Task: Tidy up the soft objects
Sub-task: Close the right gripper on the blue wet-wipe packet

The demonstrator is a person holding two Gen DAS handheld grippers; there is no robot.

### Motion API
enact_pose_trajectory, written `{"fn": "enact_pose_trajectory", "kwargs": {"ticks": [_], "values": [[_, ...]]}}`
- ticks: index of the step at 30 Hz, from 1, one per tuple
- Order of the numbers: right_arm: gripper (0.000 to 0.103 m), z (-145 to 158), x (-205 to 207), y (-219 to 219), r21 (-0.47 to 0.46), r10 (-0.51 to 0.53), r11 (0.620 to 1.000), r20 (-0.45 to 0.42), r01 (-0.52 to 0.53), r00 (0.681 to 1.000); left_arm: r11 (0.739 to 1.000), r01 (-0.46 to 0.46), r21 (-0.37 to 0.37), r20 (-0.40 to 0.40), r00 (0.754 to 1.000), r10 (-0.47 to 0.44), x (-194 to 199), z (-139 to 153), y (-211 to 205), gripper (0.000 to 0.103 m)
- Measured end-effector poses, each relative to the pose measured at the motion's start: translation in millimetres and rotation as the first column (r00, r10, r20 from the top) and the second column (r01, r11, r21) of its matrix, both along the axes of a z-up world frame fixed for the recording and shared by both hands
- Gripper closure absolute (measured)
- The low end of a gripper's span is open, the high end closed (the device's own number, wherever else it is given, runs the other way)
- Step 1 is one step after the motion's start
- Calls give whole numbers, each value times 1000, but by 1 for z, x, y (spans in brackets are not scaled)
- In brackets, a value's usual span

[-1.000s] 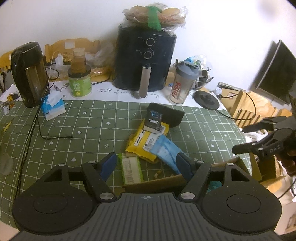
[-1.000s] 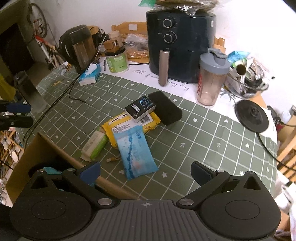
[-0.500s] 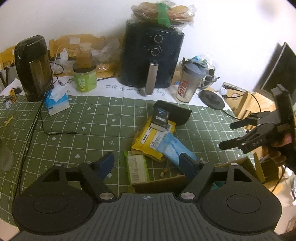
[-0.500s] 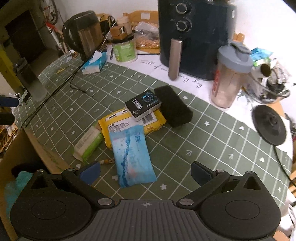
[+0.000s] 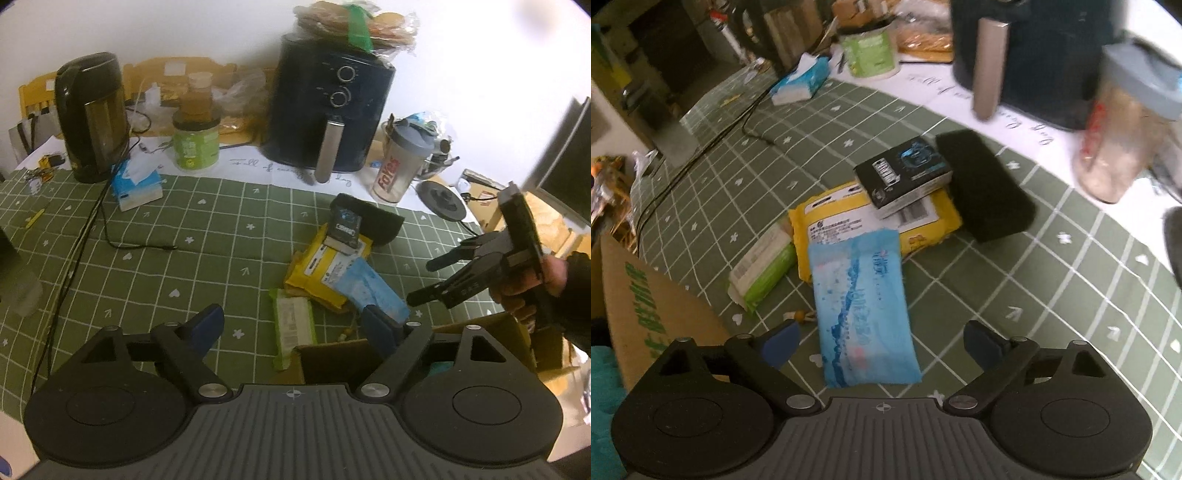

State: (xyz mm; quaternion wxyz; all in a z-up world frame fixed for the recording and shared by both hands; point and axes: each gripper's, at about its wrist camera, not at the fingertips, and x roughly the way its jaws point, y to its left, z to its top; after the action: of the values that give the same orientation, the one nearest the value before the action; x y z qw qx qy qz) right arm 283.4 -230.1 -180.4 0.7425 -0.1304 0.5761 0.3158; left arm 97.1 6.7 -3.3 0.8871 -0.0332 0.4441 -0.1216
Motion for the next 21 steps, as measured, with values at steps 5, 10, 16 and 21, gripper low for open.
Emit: {"fn": "enact_pose_trajectory", "kwargs": {"ticks": [5, 10, 16, 21], "values": [[11, -23, 6, 13, 8, 39, 999, -25, -39, 999, 1000, -27, 1, -7, 1000, 27, -5, 0, 9, 18], [12, -41, 12, 23, 23, 64, 998, -54, -62, 997, 998, -60, 4, -10, 998, 60, -10, 1, 20, 17], [15, -59, 17, 24, -3, 36, 999, -83, -36, 996, 998, -54, -15, 31, 998, 55, -18, 4, 26, 17], [33, -59, 15, 20, 41, 9, 999, -118, -4, 993, 999, -41, -24, 33, 999, 42, -17, 3, 22, 17]]}}
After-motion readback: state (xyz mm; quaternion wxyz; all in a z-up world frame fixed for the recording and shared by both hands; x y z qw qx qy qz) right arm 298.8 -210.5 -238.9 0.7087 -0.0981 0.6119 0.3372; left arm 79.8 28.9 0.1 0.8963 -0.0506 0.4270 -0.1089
